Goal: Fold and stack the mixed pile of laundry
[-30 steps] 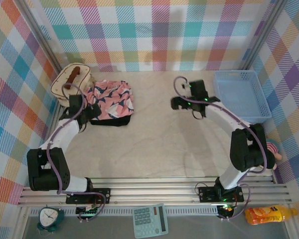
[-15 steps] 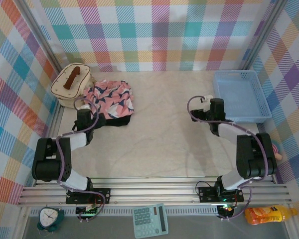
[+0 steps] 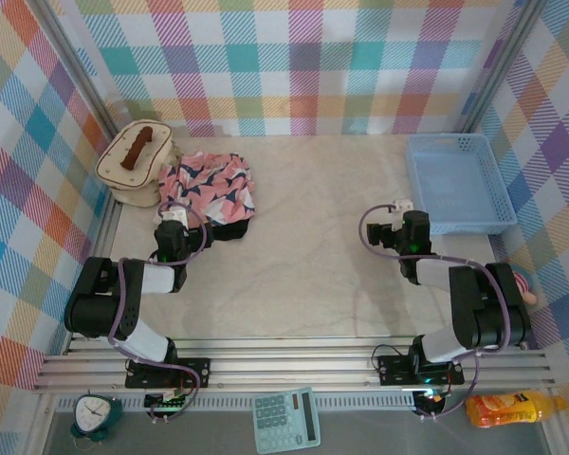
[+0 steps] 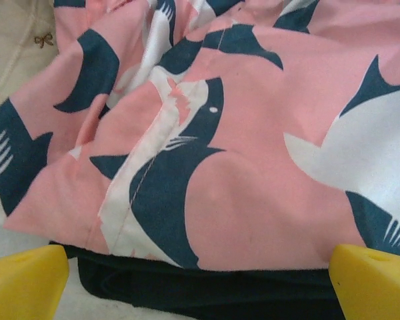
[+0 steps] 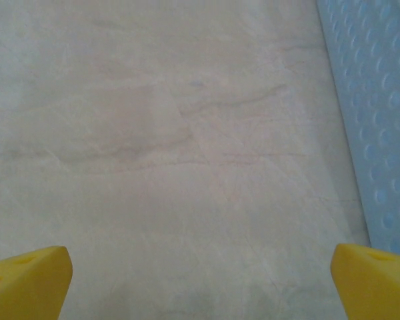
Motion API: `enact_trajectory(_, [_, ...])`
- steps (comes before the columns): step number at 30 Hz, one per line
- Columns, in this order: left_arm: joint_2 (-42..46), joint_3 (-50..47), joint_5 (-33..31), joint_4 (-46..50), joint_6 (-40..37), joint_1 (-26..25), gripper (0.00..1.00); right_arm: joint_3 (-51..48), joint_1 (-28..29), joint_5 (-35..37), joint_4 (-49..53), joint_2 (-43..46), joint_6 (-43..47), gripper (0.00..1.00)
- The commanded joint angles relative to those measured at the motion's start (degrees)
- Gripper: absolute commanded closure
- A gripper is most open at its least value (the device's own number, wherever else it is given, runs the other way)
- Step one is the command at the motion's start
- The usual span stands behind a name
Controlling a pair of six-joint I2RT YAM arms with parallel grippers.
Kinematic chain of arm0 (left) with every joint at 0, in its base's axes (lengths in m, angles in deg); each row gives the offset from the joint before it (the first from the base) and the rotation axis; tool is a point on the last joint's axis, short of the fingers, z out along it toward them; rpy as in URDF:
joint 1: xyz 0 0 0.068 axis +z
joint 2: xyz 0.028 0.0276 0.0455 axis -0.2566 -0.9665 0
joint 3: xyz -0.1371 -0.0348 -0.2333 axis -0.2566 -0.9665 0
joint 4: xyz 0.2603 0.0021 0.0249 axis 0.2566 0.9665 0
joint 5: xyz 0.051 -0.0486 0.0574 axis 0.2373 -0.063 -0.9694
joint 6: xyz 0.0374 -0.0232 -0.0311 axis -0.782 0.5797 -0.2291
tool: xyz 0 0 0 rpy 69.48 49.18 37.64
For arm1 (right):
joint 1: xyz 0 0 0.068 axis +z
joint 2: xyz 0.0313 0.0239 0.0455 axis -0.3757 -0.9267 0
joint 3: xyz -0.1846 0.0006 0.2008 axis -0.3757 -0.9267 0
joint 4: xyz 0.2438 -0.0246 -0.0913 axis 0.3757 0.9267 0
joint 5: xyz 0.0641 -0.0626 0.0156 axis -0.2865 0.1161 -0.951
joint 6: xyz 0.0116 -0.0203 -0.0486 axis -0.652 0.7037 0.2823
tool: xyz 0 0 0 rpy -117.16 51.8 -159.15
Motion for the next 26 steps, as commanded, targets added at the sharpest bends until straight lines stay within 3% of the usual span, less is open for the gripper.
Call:
enact_trajectory(1, [-0.1, 0.1, -1.8, -2.9, -1.2, -0.6, 0.0, -4.2, -4.1, -6.2, -16.0, -3.1, -4.6, 0.01])
enact_trajectory(2, [0.0, 0.1, -1.8, -2.9, -1.2, -0.7, 0.0, -5.2, -4.3, -5.9, -20.9, -4.1, -5.3, 0.01])
enact_trajectory(3, [-0.1, 0.1, -1.8, -3.0, -1.2, -0.7, 0.0, -3.9, -4.4, -6.4, -14.9, -2.3, -5.0, 0.01])
enact_trajectory(26, [-0.1, 0.1, -1.7, -2.9, -1.3, -0.7, 0.0, -3.3, -4.6, -7.0, -14.8, -3.1, -5.0, 0.01])
